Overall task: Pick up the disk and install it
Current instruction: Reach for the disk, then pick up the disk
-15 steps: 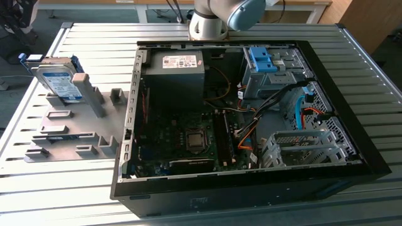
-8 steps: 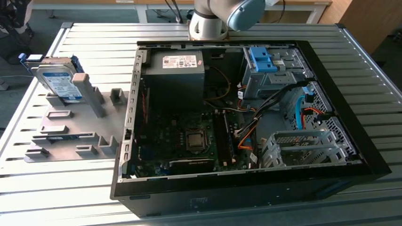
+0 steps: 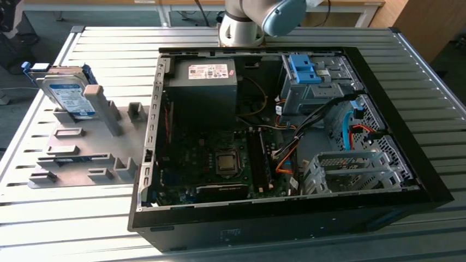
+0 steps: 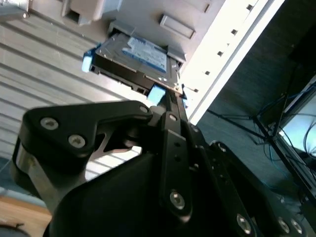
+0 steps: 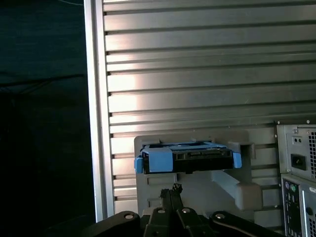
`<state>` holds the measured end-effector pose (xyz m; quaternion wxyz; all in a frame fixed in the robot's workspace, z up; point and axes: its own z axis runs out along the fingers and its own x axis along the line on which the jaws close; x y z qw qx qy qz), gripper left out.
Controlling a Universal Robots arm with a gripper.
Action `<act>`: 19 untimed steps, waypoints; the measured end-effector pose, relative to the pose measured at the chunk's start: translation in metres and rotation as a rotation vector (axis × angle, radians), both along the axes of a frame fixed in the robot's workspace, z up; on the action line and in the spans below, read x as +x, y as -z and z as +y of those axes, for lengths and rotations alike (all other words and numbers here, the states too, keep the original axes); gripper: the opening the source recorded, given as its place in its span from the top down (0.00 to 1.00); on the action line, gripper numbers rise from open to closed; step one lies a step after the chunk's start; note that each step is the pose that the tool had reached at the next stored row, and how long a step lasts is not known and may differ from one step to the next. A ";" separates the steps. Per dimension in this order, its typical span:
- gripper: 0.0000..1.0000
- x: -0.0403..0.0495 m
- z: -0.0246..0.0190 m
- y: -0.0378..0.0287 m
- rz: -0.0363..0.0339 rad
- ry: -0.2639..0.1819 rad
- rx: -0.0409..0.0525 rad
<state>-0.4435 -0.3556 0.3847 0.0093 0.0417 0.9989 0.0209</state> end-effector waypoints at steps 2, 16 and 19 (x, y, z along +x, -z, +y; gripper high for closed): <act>0.89 0.0021 0.0001 0.0009 0.0017 0.003 -0.0003; 0.89 0.0053 0.0002 0.0024 0.0077 0.005 -0.0003; 0.89 0.0054 0.0002 0.0024 0.0077 0.005 -0.0004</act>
